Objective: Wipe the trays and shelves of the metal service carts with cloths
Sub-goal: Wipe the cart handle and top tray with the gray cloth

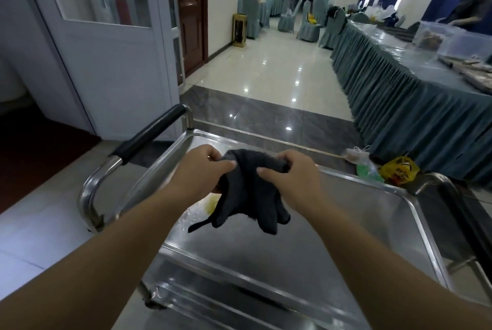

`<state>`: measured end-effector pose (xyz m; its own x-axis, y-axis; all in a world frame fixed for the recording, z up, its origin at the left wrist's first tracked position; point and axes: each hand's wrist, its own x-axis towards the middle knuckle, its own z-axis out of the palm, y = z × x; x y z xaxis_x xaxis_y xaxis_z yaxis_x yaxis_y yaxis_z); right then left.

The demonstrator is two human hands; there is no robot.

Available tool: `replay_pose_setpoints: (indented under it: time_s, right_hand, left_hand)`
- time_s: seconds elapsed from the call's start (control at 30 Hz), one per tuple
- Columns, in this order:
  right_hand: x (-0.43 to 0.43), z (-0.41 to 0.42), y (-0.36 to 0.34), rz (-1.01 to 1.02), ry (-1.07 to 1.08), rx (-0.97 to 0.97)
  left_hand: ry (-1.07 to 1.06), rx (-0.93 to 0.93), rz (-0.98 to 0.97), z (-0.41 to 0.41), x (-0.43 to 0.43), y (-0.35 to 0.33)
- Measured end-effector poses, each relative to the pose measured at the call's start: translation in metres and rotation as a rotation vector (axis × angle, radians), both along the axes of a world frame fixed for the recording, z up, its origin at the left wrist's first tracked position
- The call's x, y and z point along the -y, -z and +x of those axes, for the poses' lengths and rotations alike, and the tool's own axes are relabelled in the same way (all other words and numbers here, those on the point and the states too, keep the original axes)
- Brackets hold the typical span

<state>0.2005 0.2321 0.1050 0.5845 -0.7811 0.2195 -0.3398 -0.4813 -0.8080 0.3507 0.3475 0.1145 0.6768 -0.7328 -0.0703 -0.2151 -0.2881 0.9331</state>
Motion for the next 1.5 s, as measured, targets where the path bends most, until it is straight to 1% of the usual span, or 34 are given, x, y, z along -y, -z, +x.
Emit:
replay_pose_setpoints:
  time_s: [0.07, 0.1, 0.17, 0.23, 0.3, 0.43, 0.47, 0.53, 0.6, 0.7, 0.8, 0.87, 0.93, 1.03, 1.1, 1.13, 1.17, 1.2, 1.27, 1.3, 1.33, 1.43, 1.5]
  right_hand:
    - [-0.002, 0.016, 0.001, 0.177, -0.188, 0.057]
    - [0.0, 0.022, 0.003, 0.213, -0.264, 0.077]
    - [0.006, 0.032, 0.009, 0.188, -0.333, 0.062]
    - [0.013, 0.041, 0.021, 0.148, -0.338, 0.022]
    - [0.021, 0.053, 0.036, 0.159, -0.335, -0.001]
    - [0.035, 0.075, 0.061, 0.075, -0.319, 0.0]
    - [0.039, 0.079, 0.065, 0.084, -0.303, -0.006]
    - [0.048, 0.088, 0.076, 0.165, -0.28, -0.055]
    - [0.055, 0.099, 0.084, 0.231, -0.275, -0.11]
    - [0.065, 0.119, 0.087, 0.236, -0.248, -0.199]
    - [0.078, 0.143, 0.085, 0.205, -0.177, -0.3]
    - [0.087, 0.162, 0.083, 0.13, -0.119, -0.349]
    - [0.093, 0.183, 0.081, 0.03, -0.055, -0.375]
    - [0.102, 0.224, 0.086, -0.213, 0.049, -0.405]
    - [0.108, 0.255, 0.095, -0.367, 0.076, -0.465]
    - [0.111, 0.269, 0.102, -0.398, 0.054, -0.507]
    - [0.115, 0.282, 0.11, -0.379, 0.001, -0.549]
    - [0.118, 0.294, 0.121, -0.293, -0.076, -0.595]
    - [0.121, 0.311, 0.143, -0.046, -0.211, -0.69]
    - [0.123, 0.319, 0.154, -0.011, -0.238, -0.743]
    - [0.124, 0.326, 0.165, -0.056, -0.241, -0.803]
    - [0.133, 0.343, 0.188, -0.322, -0.239, -0.93]
    - [0.138, 0.351, 0.201, -0.385, -0.205, -0.954]
  left_hand:
    - [0.007, -0.108, -0.056, 0.005, 0.013, -0.003]
    - [0.008, -0.127, -0.079, 0.009, 0.019, -0.005]
    - [0.008, -0.137, -0.111, 0.017, 0.028, -0.005]
    - [0.002, -0.179, -0.122, 0.025, 0.036, -0.002]
    - [0.0, -0.214, -0.115, 0.034, 0.043, 0.005]
    - [0.076, -0.232, -0.049, 0.051, 0.051, 0.026]
    - [0.098, -0.235, -0.033, 0.056, 0.052, 0.031]
    - [0.132, -0.213, -0.017, 0.067, 0.054, 0.04]
    - [0.171, -0.152, 0.008, 0.08, 0.055, 0.047]
    - [0.22, -0.017, 0.073, 0.107, 0.057, 0.057]
    - [0.198, 0.302, 0.188, 0.151, 0.06, 0.065]
    - [0.164, 0.552, 0.232, 0.184, 0.062, 0.07]
    - [0.142, 0.746, 0.268, 0.218, 0.066, 0.075]
    - [0.138, 0.863, 0.407, 0.266, 0.078, 0.082]
    - [0.141, 0.873, 0.49, 0.292, 0.088, 0.088]
    - [0.15, 0.854, 0.514, 0.303, 0.094, 0.091]
    - [0.166, 0.821, 0.528, 0.313, 0.099, 0.095]
    - [0.189, 0.777, 0.538, 0.32, 0.105, 0.099]
    - [0.235, 0.691, 0.533, 0.332, 0.115, 0.107]
    - [0.24, 0.657, 0.51, 0.335, 0.119, 0.111]
    - [0.231, 0.633, 0.479, 0.338, 0.122, 0.115]
    - [0.194, 0.617, 0.395, 0.342, 0.124, 0.124]
    - [0.183, 0.606, 0.346, 0.346, 0.123, 0.128]
